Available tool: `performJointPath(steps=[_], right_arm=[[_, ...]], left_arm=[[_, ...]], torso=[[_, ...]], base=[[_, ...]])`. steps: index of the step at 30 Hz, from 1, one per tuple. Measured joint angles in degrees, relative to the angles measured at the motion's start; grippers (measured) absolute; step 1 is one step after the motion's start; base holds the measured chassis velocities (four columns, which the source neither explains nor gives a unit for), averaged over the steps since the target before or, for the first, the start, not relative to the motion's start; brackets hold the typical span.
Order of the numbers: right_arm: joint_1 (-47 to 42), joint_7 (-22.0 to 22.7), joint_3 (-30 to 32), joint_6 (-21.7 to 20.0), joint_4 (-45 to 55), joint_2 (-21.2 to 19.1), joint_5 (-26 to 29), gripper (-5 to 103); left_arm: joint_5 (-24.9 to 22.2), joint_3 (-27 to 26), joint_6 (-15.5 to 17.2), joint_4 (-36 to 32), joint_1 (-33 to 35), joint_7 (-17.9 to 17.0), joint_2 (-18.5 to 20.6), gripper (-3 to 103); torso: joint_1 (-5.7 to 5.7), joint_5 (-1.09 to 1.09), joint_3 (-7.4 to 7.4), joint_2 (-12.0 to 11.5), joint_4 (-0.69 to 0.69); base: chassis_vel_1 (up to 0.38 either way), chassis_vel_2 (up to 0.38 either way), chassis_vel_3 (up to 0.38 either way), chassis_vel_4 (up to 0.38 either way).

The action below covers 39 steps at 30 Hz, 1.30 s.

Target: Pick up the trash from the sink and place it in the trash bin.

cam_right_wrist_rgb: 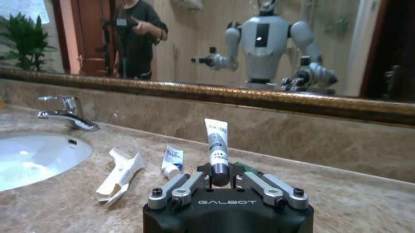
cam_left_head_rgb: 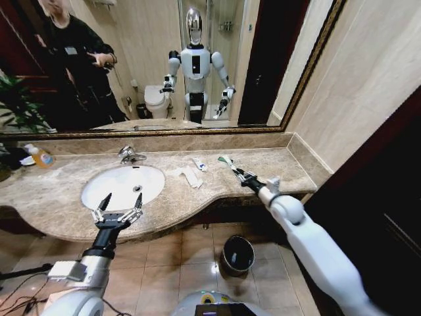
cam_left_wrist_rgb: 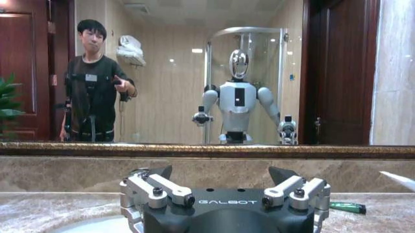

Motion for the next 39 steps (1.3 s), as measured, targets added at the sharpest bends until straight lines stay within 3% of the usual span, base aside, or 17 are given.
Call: performJointPath(steps=[7, 9, 16, 22, 24, 28, 39], right_arm=[[-16.8, 0.5, 8.8, 0.5, 9.5, 2.5, -0.9, 16], [-24.8, -2.9, 12.1, 2.5, 12.1, 5.0, -3.9, 16], [-35.7, -5.9, 13.2, 8.4, 9.8, 10.8, -11.9, 16], [-36.2, -7.2, 11.4, 10.5, 3.0, 15.0, -16.2, 16], [-33.5, -8.3, 10.1, 13.0, -5.4, 18.2, -22.5, 16], [-29.3, -8.5, 9.2, 15.4, -15.4, 22.0, -26.9, 16], [-22.3, -7.7, 10.2, 19.7, -30.5, 28.2, -30.8, 15]], left_arm=[[0.0, 0.0, 0.0, 0.0, 0.0, 0.0, 0.0, 100], [0.0, 0.0, 0.0, 0.0, 0.0, 0.0, 0.0, 100], [0.0, 0.0, 0.0, 0.0, 0.0, 0.0, 0.0, 100], [0.0, 0.0, 0.0, 0.0, 0.0, 0.0, 0.0, 100], [0.0, 0.0, 0.0, 0.0, 0.0, 0.0, 0.0, 100], [0.0, 0.0, 0.0, 0.0, 0.0, 0.0, 0.0, 100], [0.0, 0.0, 0.0, 0.0, 0.0, 0.0, 0.0, 100]], torso=[[0.0, -0.01, 0.0, 0.0, -0.01], [0.0, -0.02, 0.0, 0.0, 0.0], [-0.01, -0.01, 0.0, 0.0, -0.01], [0.0, -0.02, 0.01, 0.0, 0.0], [0.0, 0.0, 0.01, 0.0, 0.0], [0.01, -0.01, 0.01, 0.0, 0.01], [0.01, -0.01, 0.02, 0.0, 0.01]], base=[[0.0, 0.0, 0.0, 0.0], [0.0, 0.0, 0.0, 0.0], [0.0, 0.0, 0.0, 0.0], [0.0, 0.0, 0.0, 0.0], [0.0, 0.0, 0.0, 0.0], [0.0, 0.0, 0.0, 0.0], [0.0, 0.0, 0.0, 0.0]])
